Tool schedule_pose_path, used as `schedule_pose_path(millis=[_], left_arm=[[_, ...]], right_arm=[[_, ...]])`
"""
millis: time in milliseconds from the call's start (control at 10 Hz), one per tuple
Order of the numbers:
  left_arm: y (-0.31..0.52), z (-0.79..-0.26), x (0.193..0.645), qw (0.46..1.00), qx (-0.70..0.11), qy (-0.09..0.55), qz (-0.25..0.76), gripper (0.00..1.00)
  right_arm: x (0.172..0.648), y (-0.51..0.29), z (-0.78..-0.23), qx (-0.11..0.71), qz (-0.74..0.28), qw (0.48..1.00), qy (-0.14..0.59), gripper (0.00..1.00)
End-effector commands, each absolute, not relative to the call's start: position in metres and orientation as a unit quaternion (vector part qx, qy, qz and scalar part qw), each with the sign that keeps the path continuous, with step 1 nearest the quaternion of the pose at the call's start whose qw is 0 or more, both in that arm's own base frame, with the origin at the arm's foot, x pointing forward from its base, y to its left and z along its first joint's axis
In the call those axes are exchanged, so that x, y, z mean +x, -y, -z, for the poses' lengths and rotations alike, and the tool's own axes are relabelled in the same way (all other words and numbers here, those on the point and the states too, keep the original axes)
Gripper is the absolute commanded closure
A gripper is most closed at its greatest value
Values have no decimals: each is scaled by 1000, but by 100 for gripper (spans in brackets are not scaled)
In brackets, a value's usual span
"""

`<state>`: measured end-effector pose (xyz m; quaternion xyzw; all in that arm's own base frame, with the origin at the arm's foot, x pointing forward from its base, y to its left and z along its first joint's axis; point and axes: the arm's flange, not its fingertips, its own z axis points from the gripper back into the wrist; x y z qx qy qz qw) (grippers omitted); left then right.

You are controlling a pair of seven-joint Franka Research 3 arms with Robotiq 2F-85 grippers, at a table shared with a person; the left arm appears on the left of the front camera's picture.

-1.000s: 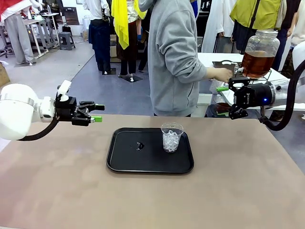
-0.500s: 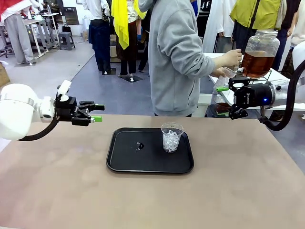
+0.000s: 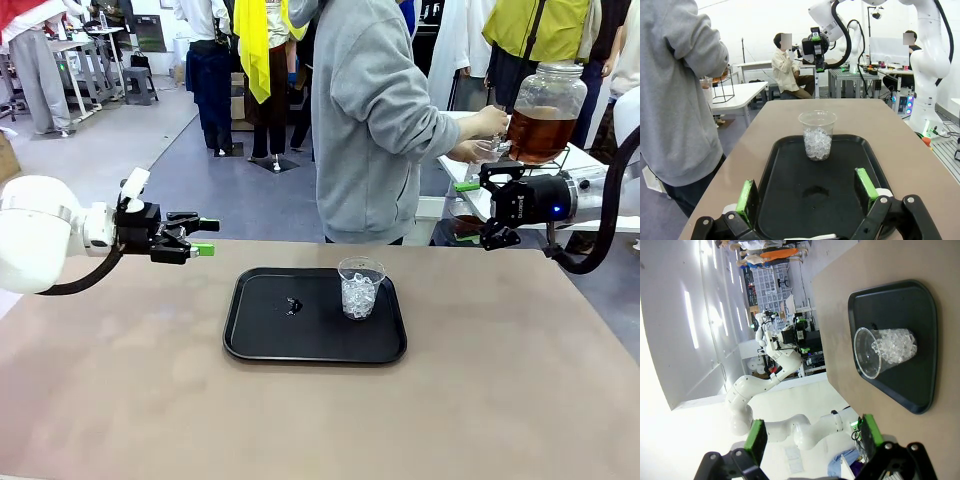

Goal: Pour the drink into the iced cup.
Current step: Pick up the iced cup indicated by the human and present it to them.

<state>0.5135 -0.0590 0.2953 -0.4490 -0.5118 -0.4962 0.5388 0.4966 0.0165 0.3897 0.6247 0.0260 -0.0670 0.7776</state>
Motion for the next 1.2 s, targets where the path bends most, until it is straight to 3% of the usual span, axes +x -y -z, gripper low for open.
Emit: schedule_pose_path(millis=[0,1100], left_arm=[[60,-297,513,538,-453,511,494,0],[60,-297,513,538,-453,511,494,0]], right_arm=[[497,-17,-391,622,66,779,-24,0],[497,-17,-391,622,66,779,-24,0]])
